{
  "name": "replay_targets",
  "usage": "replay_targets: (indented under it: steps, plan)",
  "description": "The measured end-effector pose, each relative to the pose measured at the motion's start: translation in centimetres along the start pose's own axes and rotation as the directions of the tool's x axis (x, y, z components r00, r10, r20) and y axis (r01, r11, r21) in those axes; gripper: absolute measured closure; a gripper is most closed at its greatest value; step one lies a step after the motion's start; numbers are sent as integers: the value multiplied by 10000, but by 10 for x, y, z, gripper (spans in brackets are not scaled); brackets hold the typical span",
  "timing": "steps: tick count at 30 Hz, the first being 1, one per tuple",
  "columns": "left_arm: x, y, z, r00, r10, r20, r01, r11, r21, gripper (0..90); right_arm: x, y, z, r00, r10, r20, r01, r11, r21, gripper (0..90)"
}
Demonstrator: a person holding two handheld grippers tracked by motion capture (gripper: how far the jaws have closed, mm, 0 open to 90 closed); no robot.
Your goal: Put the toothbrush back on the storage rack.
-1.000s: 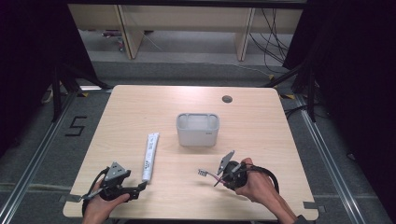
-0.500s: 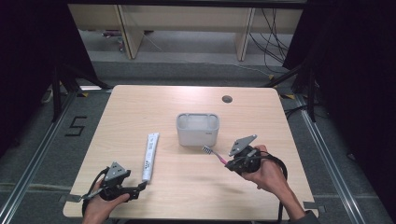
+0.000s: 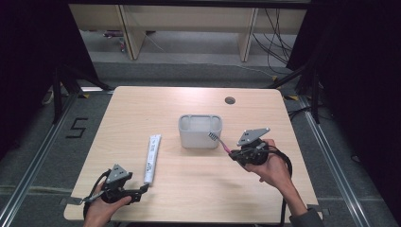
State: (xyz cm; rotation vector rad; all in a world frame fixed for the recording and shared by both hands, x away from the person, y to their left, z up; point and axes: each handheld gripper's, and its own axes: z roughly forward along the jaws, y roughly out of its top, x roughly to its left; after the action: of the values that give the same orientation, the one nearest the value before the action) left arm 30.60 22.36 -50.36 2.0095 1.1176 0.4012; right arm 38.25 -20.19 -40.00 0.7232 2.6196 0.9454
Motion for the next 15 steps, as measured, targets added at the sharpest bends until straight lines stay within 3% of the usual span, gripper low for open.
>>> replay_targets:
  steps: [7,10,11,12,14,15]
  plan:
    - [0,0,0,10000,-10,-9,10,10000,23,197,-9,11,3,9997,237,52,-234,9981,-579,841]
    - [0,0,0,10000,-2,-14,2,10000,37,197,-11,14,1,9990,431,69,-426,9975,-569,841]
    - [0,0,0,10000,-17,-7,17,10000,16,197,-12,16,2,9983,575,-99,-582,9947,-845,841]
    - [1,0,0,9999,119,3,-119,9999,-22,197,-17,19,1,9990,436,-42,-438,9929,-1104,841]
    - [0,0,0,10000,35,18,-35,9999,-97,197,-19,20,1,9990,450,2,-447,9920,-1185,841]
    - [0,0,0,10000,-12,12,12,10000,-70,197,-19,22,1,9975,693,-124,-703,9890,-1298,841]
